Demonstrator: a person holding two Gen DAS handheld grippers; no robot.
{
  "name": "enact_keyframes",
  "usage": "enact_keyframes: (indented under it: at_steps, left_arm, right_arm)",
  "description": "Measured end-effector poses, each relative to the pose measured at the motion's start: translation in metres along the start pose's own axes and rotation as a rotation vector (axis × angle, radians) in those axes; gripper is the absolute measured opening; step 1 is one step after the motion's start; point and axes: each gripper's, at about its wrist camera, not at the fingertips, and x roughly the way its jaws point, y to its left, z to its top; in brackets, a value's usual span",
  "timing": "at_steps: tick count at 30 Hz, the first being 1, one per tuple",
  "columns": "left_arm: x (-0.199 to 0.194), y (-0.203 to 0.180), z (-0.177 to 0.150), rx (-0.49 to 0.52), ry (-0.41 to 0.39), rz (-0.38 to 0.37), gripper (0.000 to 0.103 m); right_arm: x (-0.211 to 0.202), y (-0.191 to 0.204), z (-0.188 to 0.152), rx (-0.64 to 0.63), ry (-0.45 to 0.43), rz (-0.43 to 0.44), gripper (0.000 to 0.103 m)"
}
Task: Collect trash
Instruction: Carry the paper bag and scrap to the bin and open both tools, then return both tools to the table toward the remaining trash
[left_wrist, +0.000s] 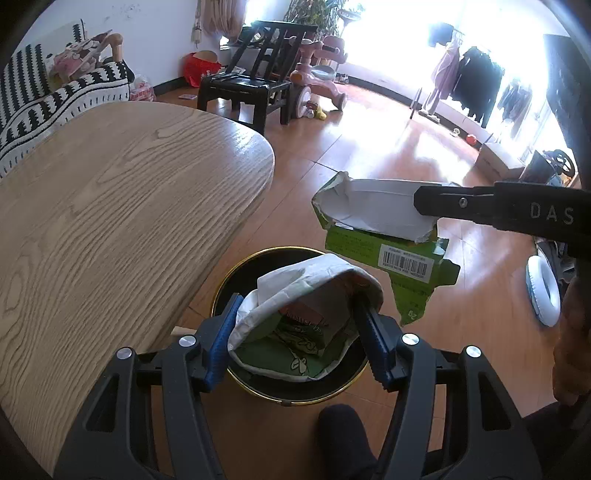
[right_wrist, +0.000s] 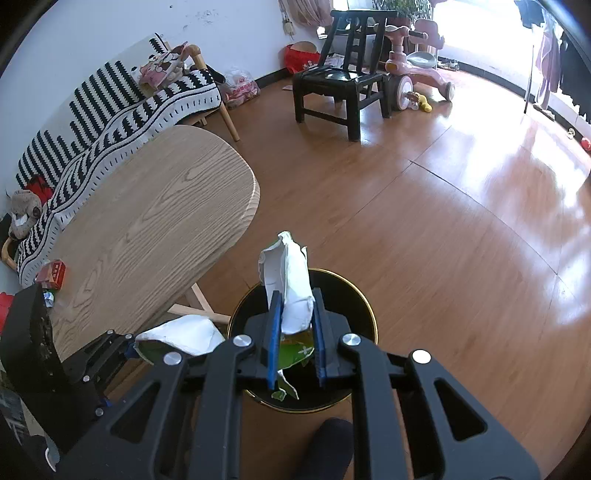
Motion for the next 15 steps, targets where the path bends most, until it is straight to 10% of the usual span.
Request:
enact_keyframes:
  at_steps: [5, 9, 15]
  left_arm:
    - [0.0012, -0.0017, 0.0001, -0.002, 0.0, -0.004, 0.06]
    - [0.0031, -0.0036, 0.0001, -0.008, 0.006, -0.008, 0.075]
    - [-0.0017, -0.0021, 0.001, -0.018, -0.017, -0.002, 0.085]
  right_arm:
    - [0.0016, -0.0007, 0.0012, 0.008, 0.003, 0.003, 0.018]
    - [0.0006, -0.0057, 0.004, 0.035, -0.004, 0.01, 0.061]
    - [-0.0042, -0.003, 0.0048, 0.035, -0.025, 0.011, 0.061]
